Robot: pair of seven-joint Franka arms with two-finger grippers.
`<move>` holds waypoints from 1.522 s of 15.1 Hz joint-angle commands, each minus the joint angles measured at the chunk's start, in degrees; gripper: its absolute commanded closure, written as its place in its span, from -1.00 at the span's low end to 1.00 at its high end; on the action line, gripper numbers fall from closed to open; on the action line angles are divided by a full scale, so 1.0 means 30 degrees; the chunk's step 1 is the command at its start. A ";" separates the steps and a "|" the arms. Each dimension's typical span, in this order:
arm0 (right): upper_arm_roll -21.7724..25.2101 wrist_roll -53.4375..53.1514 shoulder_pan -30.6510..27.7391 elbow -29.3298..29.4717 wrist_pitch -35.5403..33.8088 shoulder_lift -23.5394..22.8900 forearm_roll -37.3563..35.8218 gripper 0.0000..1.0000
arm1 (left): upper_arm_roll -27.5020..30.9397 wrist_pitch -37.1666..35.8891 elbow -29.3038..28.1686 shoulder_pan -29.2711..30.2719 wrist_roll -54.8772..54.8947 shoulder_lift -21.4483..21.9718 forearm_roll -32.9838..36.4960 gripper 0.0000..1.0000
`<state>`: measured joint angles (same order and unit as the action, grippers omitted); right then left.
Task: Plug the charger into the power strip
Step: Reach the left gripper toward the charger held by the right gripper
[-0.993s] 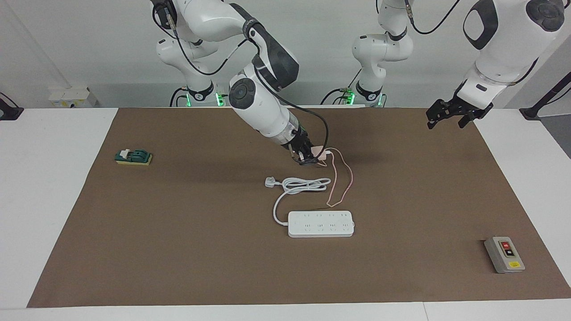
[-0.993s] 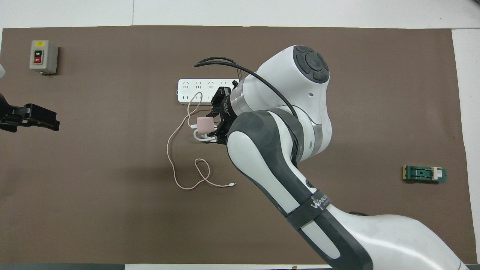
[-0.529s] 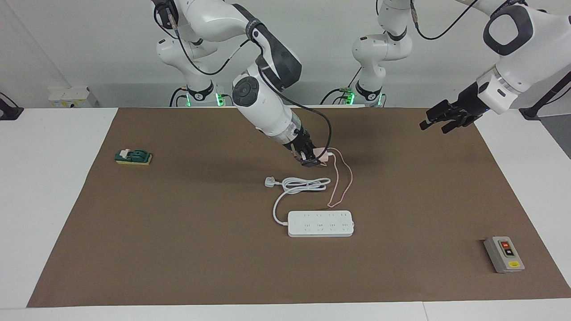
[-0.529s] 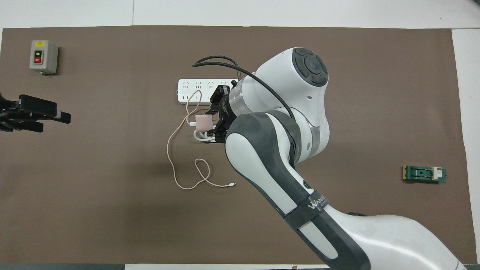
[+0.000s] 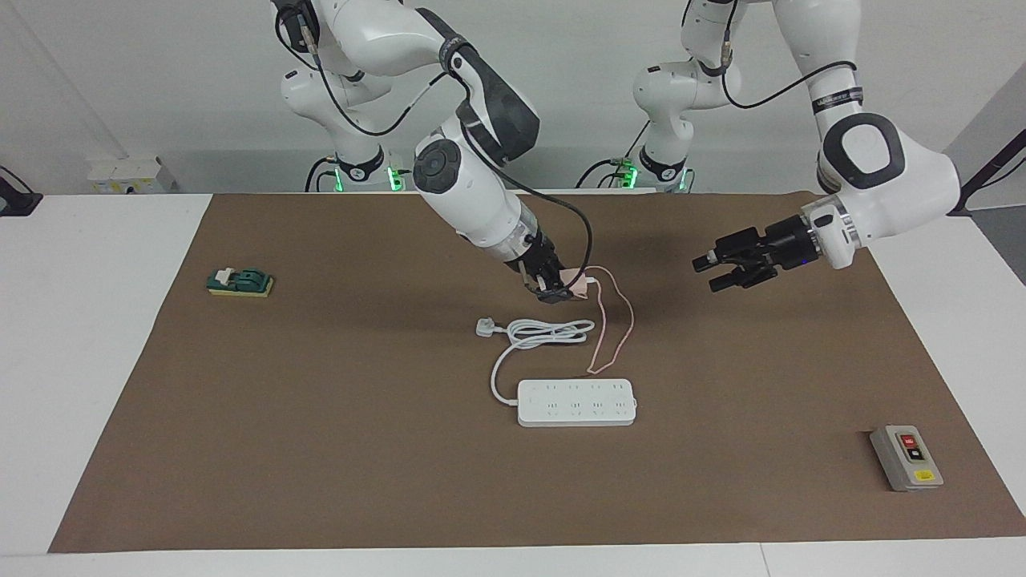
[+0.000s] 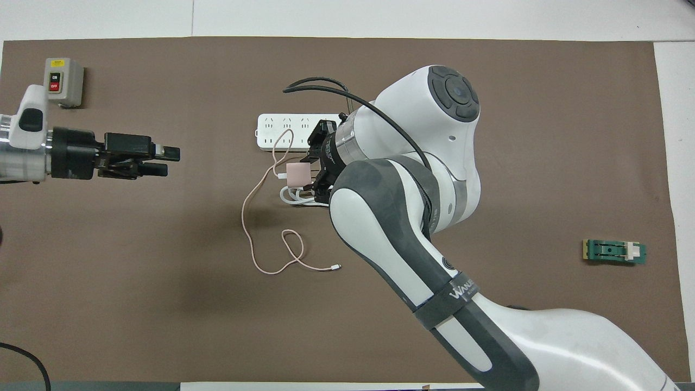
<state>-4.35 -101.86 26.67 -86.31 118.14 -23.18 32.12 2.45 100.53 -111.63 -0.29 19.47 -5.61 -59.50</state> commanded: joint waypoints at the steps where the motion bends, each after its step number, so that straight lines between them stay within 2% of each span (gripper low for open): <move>1: -0.0045 0.0115 -0.0129 -0.0060 0.0053 0.0079 -0.0278 1.00 | 0.0151 0.0795 -0.1520 -0.1043 0.2636 -0.0379 -0.3679 -1.00; 4: -0.0045 0.0115 -0.0129 -0.0118 0.0053 0.0050 -0.0279 1.00 | 0.0092 0.0590 -0.1522 -0.1893 0.6948 -0.2052 -0.6178 -1.00; 6: -0.0045 0.0115 -0.0158 -0.0089 0.0053 0.0050 -0.0278 1.00 | 0.0092 0.0620 -0.1842 -0.2246 0.7688 -0.2231 -0.6415 -1.00; 8: -0.0045 0.0115 -0.0130 -0.0118 0.0052 0.0050 -0.0307 1.00 | 0.0034 0.0126 -0.2310 -0.2538 0.8506 -0.2290 -0.7816 -1.00; 10: -0.0045 0.0115 -0.0158 -0.0118 0.0023 0.0050 -0.0308 1.00 | 0.0063 -0.1105 -0.2925 -0.2861 0.8686 -0.2290 -0.9369 -1.00; 15: -0.0045 0.0115 -0.0188 -0.0118 0.0023 0.0050 -0.0308 1.00 | 0.0033 -0.1050 -0.4244 -0.3914 0.8686 -0.1910 -1.1128 -1.00; 23: -0.0016 0.0115 -0.0217 -0.0118 0.0023 0.0050 -0.0278 1.00 | 0.0034 -0.0293 -0.4276 -0.5205 0.7456 -0.1851 -1.3506 -1.00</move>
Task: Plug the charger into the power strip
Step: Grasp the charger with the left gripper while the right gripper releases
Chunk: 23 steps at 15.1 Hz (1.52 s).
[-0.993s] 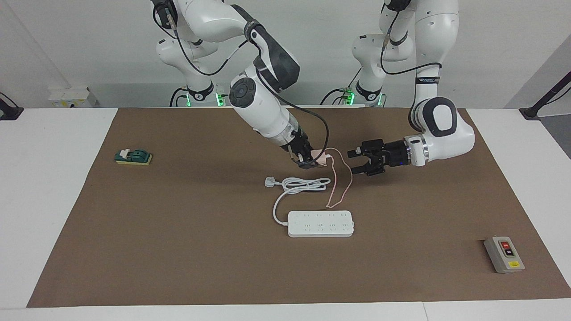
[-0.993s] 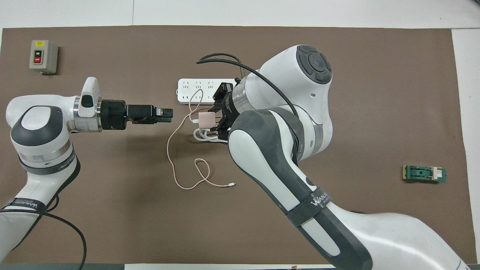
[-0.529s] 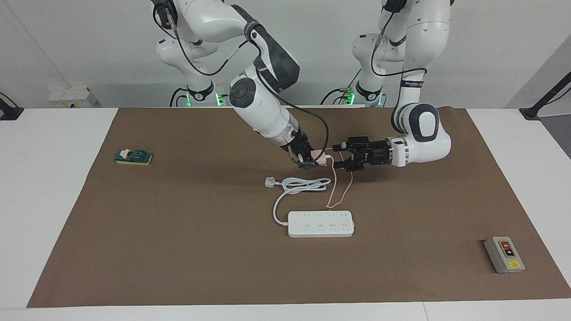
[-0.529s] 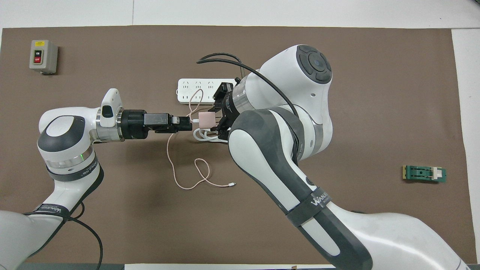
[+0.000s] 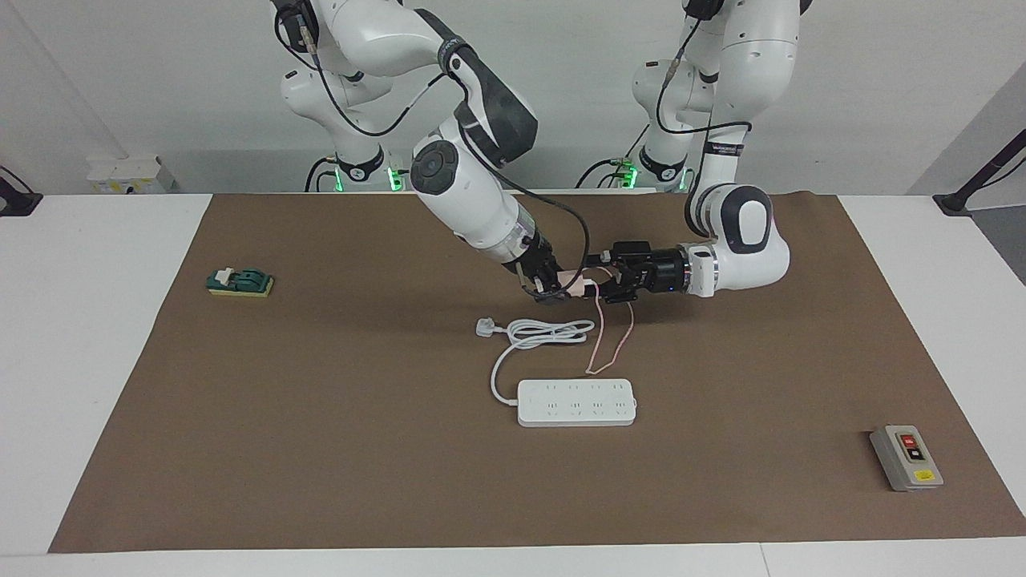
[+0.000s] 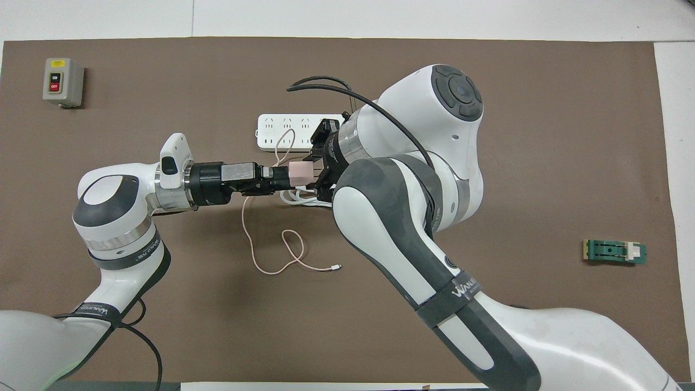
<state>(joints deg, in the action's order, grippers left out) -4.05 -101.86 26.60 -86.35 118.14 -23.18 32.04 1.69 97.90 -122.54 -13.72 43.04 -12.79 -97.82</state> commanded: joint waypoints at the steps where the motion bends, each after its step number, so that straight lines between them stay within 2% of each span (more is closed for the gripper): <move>1: -0.0116 0.0115 -0.0196 -0.0104 0.0024 0.0051 -0.0251 1.00 | 0.0316 0.0676 -0.0580 -0.0730 -0.0430 0.0542 -0.0732 -1.00; 3: -0.0116 0.0115 -0.0196 -0.0104 0.0024 0.0051 -0.0251 1.00 | 0.0316 0.0706 -0.0550 -0.0730 -0.0459 0.0513 -0.0732 -0.93; 4: -0.0116 0.0115 -0.0196 -0.0104 -0.0005 0.0051 -0.0251 1.00 | 0.0316 0.0706 -0.0579 -0.0759 -0.0517 0.0513 -0.0703 -0.70; 5: -0.0087 0.0115 -0.0196 -0.0075 -0.0005 0.0051 -0.0251 1.00 | 0.0345 0.0735 -0.0580 -0.0818 -0.0605 0.0513 -0.0703 -0.57; 7: -0.0086 0.0115 -0.0196 -0.0104 -0.0034 0.0051 -0.0251 1.00 | 0.0374 0.0707 -0.0580 -0.0789 -0.0635 0.0513 -0.0703 -0.48; 9: -0.0086 0.0115 -0.0196 -0.0075 -0.0035 0.0051 -0.0251 1.00 | 0.0375 0.0735 -0.0580 -0.0789 -0.0635 0.0513 -0.0674 -0.15; 10: -0.0086 0.0115 -0.0196 -0.0075 -0.0035 0.0051 -0.0251 1.00 | 0.0375 0.0765 -0.0580 -0.0760 -0.0606 0.0513 -0.0674 -0.08; 11: -0.0086 0.0115 -0.0225 -0.0075 -0.0035 0.0051 -0.0251 1.00 | 0.0404 0.0823 -0.0580 -0.0731 -0.0635 0.0513 -0.0674 0.14; 15: -0.0086 0.0115 -0.0225 -0.0075 -0.0093 0.0051 -0.0251 1.00 | 0.0375 0.1583 -0.0551 -0.0701 -0.0577 0.0454 -0.0674 0.74; 19: -0.0086 0.0115 -0.0196 -0.0075 -0.0093 0.0080 -0.0251 1.00 | 0.0345 0.2347 -0.0521 -0.0789 -0.0606 0.0512 -0.0674 0.89; 20: -0.0057 -0.0146 -0.0225 -0.0075 -0.0093 0.0080 -0.0164 0.84 | 0.0374 0.2376 -0.0521 -0.0789 -0.0606 0.0542 -0.0674 0.89; 21: 0.0001 -0.0497 -0.0225 -0.0075 0.0023 0.0080 -0.0250 -0.98 | 0.0375 0.2347 -0.0492 -0.0789 -0.0635 0.0571 -0.0674 0.89; 23: 0.0060 -0.0500 -0.0225 -0.0016 0.0053 0.0109 -0.0309 -1.00 | 0.0404 0.2289 -0.0462 -0.0731 -0.0635 0.0630 -0.0558 0.87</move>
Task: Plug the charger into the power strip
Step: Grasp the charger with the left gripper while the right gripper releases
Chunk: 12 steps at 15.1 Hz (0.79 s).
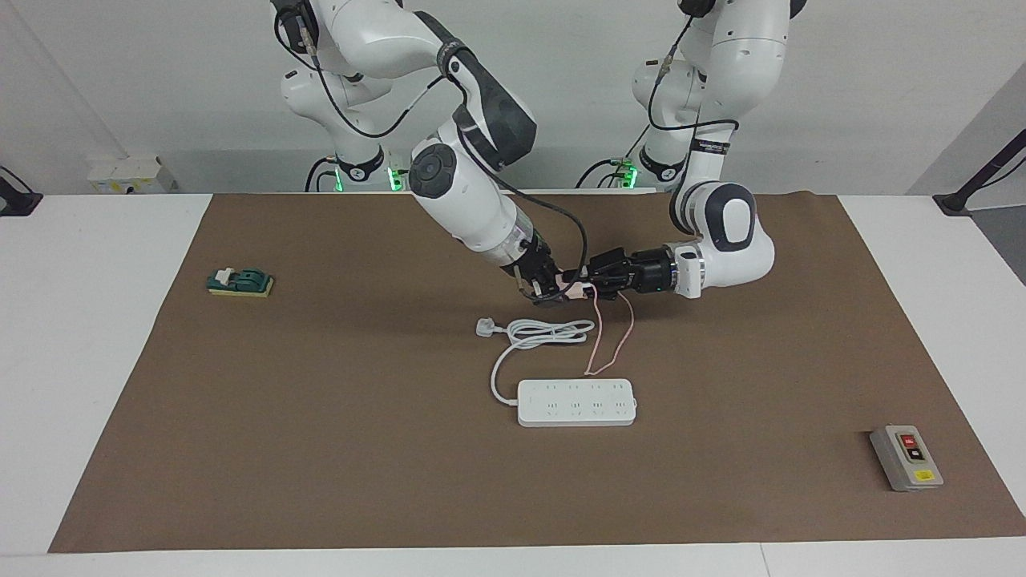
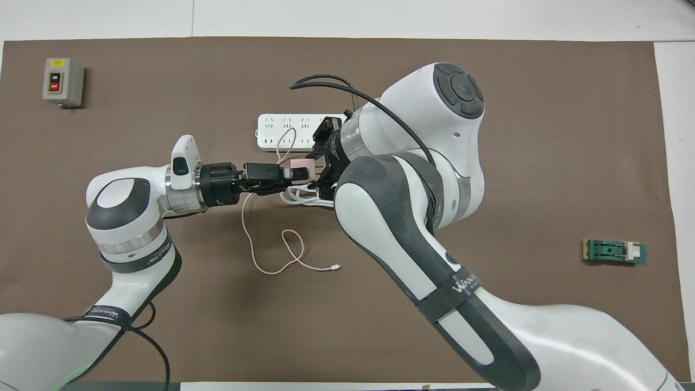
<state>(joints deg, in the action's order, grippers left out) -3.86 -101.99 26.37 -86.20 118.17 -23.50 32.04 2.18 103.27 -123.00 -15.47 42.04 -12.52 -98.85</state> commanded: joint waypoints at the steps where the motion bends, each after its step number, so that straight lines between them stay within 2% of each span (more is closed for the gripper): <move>1: 0.0028 -0.0455 -0.0148 -0.0036 0.0129 0.0215 -0.0310 -1.00 | 0.0270 0.0355 -0.0307 -0.0001 -0.0303 0.0656 -0.0128 0.87; 3: 0.0057 -0.0455 -0.0206 0.0023 0.0159 0.0244 -0.0310 -1.00 | 0.0387 0.0062 -0.0104 0.0610 -0.0303 0.0919 0.0773 0.87; 7: 0.0057 0.0098 -0.1141 0.0081 0.0159 0.0711 -0.0631 -1.00 | 0.0358 0.0031 0.1067 0.2632 -0.0273 0.0950 0.4669 0.86; 12: 0.0057 0.3230 -0.2985 0.0052 -0.0802 0.1270 -0.1012 -1.00 | 0.0387 -0.0786 0.4666 0.5123 -0.0975 0.0279 1.1896 0.83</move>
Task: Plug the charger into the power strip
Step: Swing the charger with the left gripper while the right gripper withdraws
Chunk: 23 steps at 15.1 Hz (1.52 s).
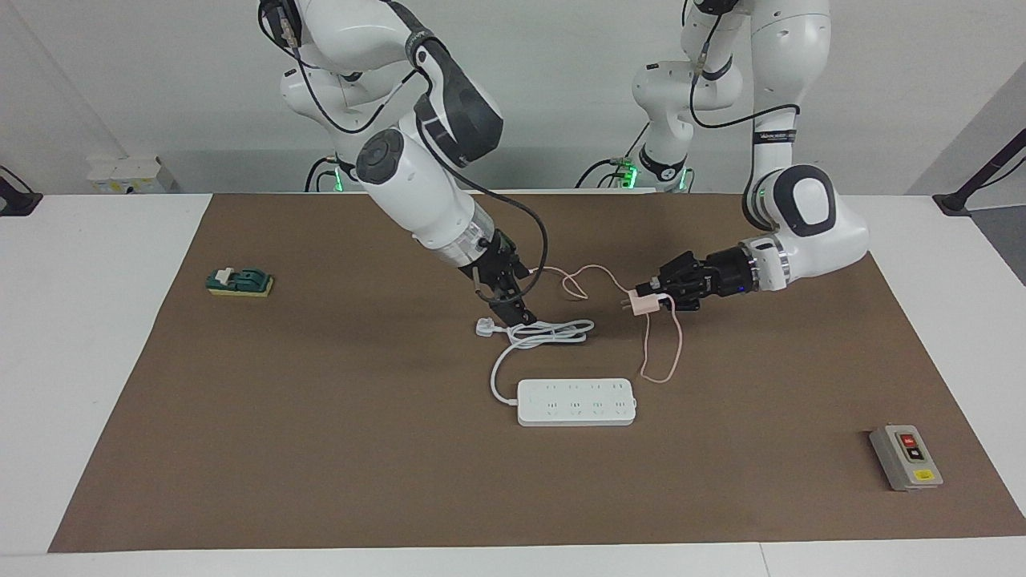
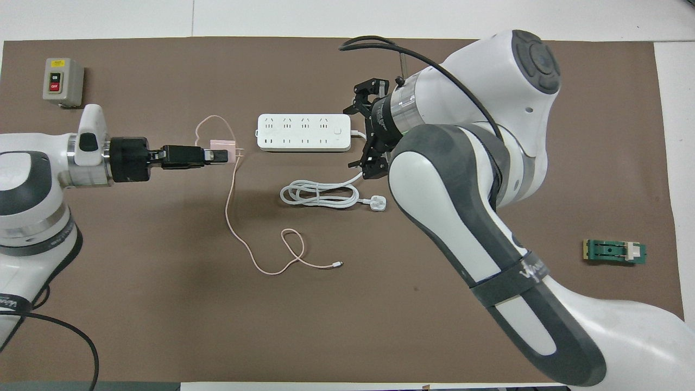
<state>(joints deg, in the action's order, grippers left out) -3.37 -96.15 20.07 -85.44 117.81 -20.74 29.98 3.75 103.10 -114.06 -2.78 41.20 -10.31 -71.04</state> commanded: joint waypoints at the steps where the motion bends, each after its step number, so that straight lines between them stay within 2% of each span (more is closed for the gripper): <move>1: -0.0106 0.2535 -0.1353 -0.0201 -0.1295 0.0438 -0.0731 -1.00 | -0.0166 -0.0878 0.2447 0.1418 -0.0637 -0.0894 0.4211 0.82; 2: -0.0106 0.4056 -0.1648 -0.0201 -0.1940 0.0584 -0.1257 -1.00 | -0.0195 -0.1111 0.3267 0.1917 -0.0578 -0.1189 0.6054 0.82; 5: -0.0106 0.7606 -0.2906 -0.0201 -0.3495 0.0965 -0.2607 -1.00 | -0.0224 -0.1874 0.4733 0.3120 -0.0403 -0.2095 0.9461 0.82; 6: -0.0106 0.8950 -0.3345 -0.0201 -0.3876 0.1082 -0.2958 -1.00 | -0.0225 -0.2282 0.6219 0.3268 -0.0344 -0.3115 1.0370 0.83; 9: -0.0106 1.3460 -0.4402 -0.0201 -0.5136 0.1405 -0.4304 -1.00 | -0.0312 -0.3774 1.3095 0.3211 0.0328 -0.7183 1.2628 0.85; 10: -0.0106 1.4926 -0.4636 -0.0201 -0.5429 0.1464 -0.5005 -1.00 | -0.0283 -0.3751 1.4569 0.3066 0.0504 -0.8126 1.3070 0.85; 12: -0.0135 1.7914 -0.4989 -0.0201 -0.5637 0.1669 -0.6004 -1.00 | -0.0312 -0.2876 1.4526 0.1899 0.1147 -0.8282 1.3629 0.85; 16: -0.0106 2.6344 -0.5633 -0.0201 -0.5608 0.2225 -0.8258 -1.00 | -0.0312 0.0667 1.3942 -0.0767 0.6237 -0.8282 1.6322 0.82; 20: -0.0164 3.0490 -0.6657 -0.0581 -0.5753 0.3747 -0.8733 -1.00 | -0.0312 0.0937 1.3383 -0.2645 0.7039 -0.8194 1.6414 0.82; 23: -0.0164 3.3301 -0.7275 -0.1340 -0.6775 0.4975 -0.9024 -1.00 | -0.0254 0.1052 1.2597 -0.4166 0.8611 -0.7786 1.6472 0.85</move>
<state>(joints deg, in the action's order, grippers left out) -3.15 -1.66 -0.32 -85.76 98.76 -9.59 4.67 2.01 104.75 -73.49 -12.36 62.34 -35.05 -22.87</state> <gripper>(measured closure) 0.000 0.687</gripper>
